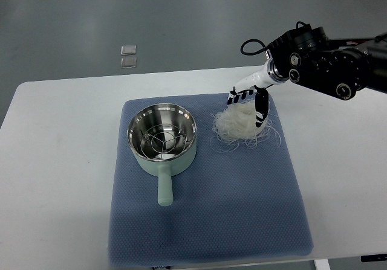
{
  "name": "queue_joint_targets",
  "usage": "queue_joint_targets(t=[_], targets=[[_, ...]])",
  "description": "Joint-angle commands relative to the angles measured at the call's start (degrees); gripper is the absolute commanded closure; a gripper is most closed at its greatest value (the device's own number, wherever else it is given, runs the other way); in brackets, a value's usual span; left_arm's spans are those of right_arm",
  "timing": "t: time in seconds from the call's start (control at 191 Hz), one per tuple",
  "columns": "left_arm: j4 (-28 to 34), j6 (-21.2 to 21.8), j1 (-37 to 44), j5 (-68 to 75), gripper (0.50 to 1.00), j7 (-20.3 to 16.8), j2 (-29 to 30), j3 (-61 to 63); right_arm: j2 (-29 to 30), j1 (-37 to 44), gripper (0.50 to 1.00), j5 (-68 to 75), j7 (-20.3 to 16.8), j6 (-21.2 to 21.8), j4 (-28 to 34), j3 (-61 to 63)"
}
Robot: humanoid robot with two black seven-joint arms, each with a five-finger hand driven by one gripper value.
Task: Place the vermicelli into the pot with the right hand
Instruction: 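Reach the right hand over and down onto the white vermicelli bundle, then close the right hand fingers around the vermicelli, then lift the vermicelli with the right hand and carry it above the pot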
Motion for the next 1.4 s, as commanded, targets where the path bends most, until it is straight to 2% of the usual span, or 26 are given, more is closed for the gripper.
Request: queue_joint_targets(t=[0.0, 0.204, 0.315, 0.43, 0.435, 0.44, 0.446, 0.451, 0.456, 0.461, 0.467, 0.472, 0.477, 0.482, 0.487, 0.498, 0.503, 0.687, 0.849, 1.096, 1.274, 1.394], targets=[[0.02, 0.01, -0.04, 0.01, 0.5, 0.01, 0.0, 0.01, 1.85, -1.71, 0.572, -0.02, 0.09, -2.64, -1.48, -0.09], [0.11, 0.01, -0.04, 0.01, 0.5, 0.01, 0.0, -0.07, 4.05, -4.88, 0.579, -1.43, 0.26, -6.07, -4.03, -0.79], [0.11, 0.01, 0.05, 0.01, 0.5, 0.01, 0.0, 0.01, 4.13, -6.11, 0.615, -2.57, 1.5, -8.09, -4.99, -0.88], [0.11, 0.01, 0.05, 0.01, 0.5, 0.01, 0.0, 0.01, 4.13, -6.99, 0.765, -4.59, 3.25, -8.53, -5.96, -0.88], [0.11, 0.01, 0.05, 0.01, 0.5, 0.01, 0.0, 0.01, 4.22, -6.99, 0.787, -4.77, 3.34, -8.62, -6.05, -0.88], [0.11, 0.01, 0.05, 0.01, 0.5, 0.01, 0.0, 0.01, 4.22, -6.99, 0.787, -4.77, 3.34, -8.62, -6.05, -0.88], [0.11, 0.01, 0.05, 0.01, 0.5, 0.01, 0.0, 0.01, 4.22, -6.99, 0.813, -4.94, 3.34, -8.71, -6.13, -0.88], [0.11, 0.01, 0.05, 0.01, 0.5, 0.01, 0.0, 0.01, 4.22, -6.99, 0.814, -4.95, 3.34, -8.71, -6.14, -0.88], [0.11, 0.01, 0.05, 0.01, 0.5, 0.01, 0.0, 0.01, 4.22, -7.07, 0.846, -5.12, 3.34, -8.79, -6.22, -0.88], [0.11, 0.01, 0.05, 0.01, 0.5, 0.01, 0.0, 0.01, 4.22, -7.07, 0.846, -5.12, 3.34, -8.79, -6.22, -0.88], [0.11, 0.01, 0.05, 0.01, 0.5, 0.01, 0.0, 0.01, 4.22, -7.07, 0.887, -5.3, 3.34, -8.97, -6.31, -0.88], [0.11, 0.01, 0.05, 0.01, 0.5, 0.01, 0.0, 0.01, 4.22, -7.07, 0.887, -5.3, 3.34, -8.97, -6.31, -0.88], [0.11, 0.01, 0.05, 0.01, 0.5, 0.01, 0.0, 0.01, 4.22, -7.07, 0.928, -5.47, 3.34, -9.06, -6.31, -0.88], [0.11, 0.01, 0.05, 0.01, 0.5, 0.01, 0.0, 0.01, 4.22, -7.07, 0.928, -5.47, 3.34, -9.06, -6.31, -0.88], [0.11, 0.01, 0.05, 0.01, 0.5, 0.01, 0.0, 0.01, 4.22, -7.07, 0.969, -5.56, 3.34, -9.15, -6.4, -0.97], [0.11, 0.01, 0.05, 0.01, 0.5, 0.01, 0.0, 0.01, 4.22, -7.07, 0.969, -5.56, 3.34, -9.15, -6.4, -0.97], [0.11, 0.01, 0.05, 0.01, 0.5, 0.01, 0.0, 0.01, 4.22, -7.07, 1.0, -5.73, 3.34, -9.23, -6.4, -0.97], [0.19, 0.01, 0.05, 0.01, 0.5, 0.01, 0.0, 0.01, 3.08, -5.76, 1.0, -6.62, 3.25, -8.88, -5.78, -0.88], [0.46, 0.01, 0.05, 0.01, 0.5, 0.01, 0.0, -0.07, 0.53, 0.05, 1.0, -5.38, 3.25, -7.3, -2.44, 0.0], [0.46, 0.01, 0.05, 0.01, 0.5, 0.01, 0.0, -0.07, -6.94, 13.84, 1.0, 0.5, 3.08, -3.08, 6.61, 0.09], [0.19, 0.01, 0.05, 0.01, 0.5, 0.01, 0.0, 0.01, -14.85, 26.41, 1.0, 4.37, 2.9, 2.19, 15.04, 0.0], [0.02, 0.01, 0.05, 0.01, 0.5, 0.01, 0.0, 0.01, -18.19, 32.21, 1.0, 5.42, 2.9, 4.04, 18.82, -0.09]])
